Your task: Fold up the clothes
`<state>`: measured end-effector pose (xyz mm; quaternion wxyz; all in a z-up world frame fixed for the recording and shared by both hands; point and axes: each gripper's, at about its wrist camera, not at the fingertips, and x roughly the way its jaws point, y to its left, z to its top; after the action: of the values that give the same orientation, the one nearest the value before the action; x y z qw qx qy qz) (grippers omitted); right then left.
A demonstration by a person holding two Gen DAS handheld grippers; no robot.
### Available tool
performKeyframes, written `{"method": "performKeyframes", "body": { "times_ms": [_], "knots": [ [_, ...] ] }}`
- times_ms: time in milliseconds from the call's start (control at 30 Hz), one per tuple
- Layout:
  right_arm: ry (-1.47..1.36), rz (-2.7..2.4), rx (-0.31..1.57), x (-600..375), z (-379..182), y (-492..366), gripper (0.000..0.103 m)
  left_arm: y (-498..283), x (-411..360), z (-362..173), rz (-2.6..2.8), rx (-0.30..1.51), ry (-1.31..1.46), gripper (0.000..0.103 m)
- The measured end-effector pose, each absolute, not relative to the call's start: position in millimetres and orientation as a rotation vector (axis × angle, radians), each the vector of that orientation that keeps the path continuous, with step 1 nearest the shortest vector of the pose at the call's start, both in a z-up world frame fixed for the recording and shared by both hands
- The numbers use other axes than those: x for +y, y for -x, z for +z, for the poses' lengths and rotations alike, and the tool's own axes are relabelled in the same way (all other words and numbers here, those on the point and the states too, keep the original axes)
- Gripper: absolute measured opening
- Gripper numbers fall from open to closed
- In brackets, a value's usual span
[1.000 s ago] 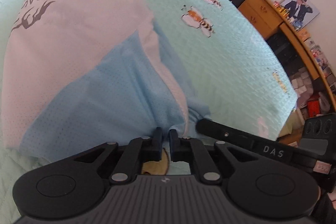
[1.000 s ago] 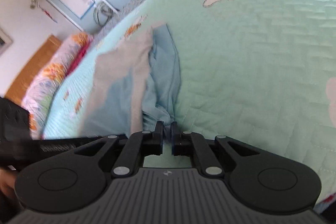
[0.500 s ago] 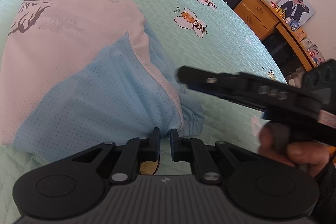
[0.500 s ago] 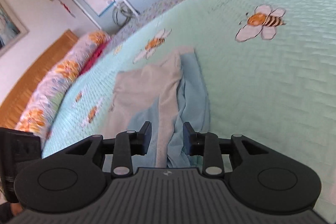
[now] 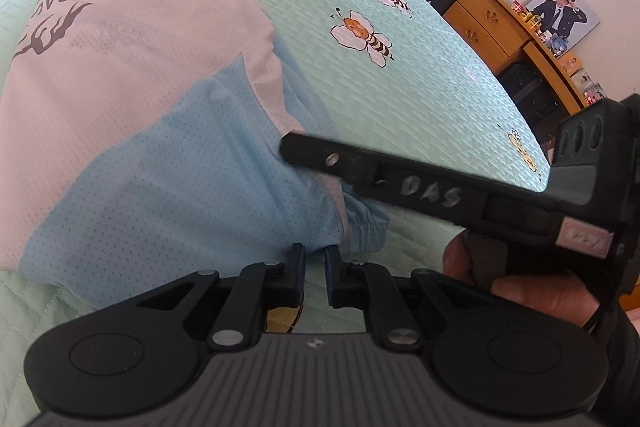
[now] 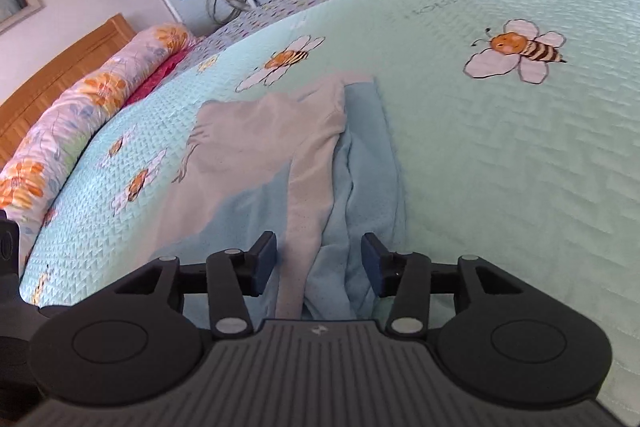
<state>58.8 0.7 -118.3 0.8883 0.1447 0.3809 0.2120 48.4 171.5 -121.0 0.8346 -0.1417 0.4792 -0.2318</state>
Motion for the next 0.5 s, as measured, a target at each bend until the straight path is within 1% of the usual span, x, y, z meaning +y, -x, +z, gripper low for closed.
{"method": "performKeyframes", "body": {
  "times_ms": [33, 100, 133, 167, 200, 333, 500],
  "knots": [
    [-0.283, 0.441, 0.793, 4, -119, -58, 0.033, -48, 172, -121, -0.491, 1.015, 0.300, 0.010],
    [-0.254, 0.443, 0.783, 9, -118, -53, 0.020, -48, 172, -121, -0.491, 1.016, 0.300, 0.010],
    [-0.248, 0.441, 0.778, 9, -117, -52, 0.017, -48, 172, -121, -0.491, 1.017, 0.300, 0.010],
    [-0.243, 0.439, 0.774, 9, -117, -51, 0.009, -48, 172, -121, -0.491, 1.017, 0.299, 0.010],
    [-0.239, 0.436, 0.770, 9, -116, -50, 0.005, -48, 172, -121, -0.491, 1.018, 0.298, 0.010],
    [-0.253, 0.441, 0.741, 3, -103, -48, 0.003, -46, 170, -116, -0.503, 1.010, 0.295, 0.013],
    [-0.261, 0.455, 0.642, -6, -68, -36, 0.002, -43, 161, -107, -0.536, 0.994, 0.285, 0.014]
  ]
}}
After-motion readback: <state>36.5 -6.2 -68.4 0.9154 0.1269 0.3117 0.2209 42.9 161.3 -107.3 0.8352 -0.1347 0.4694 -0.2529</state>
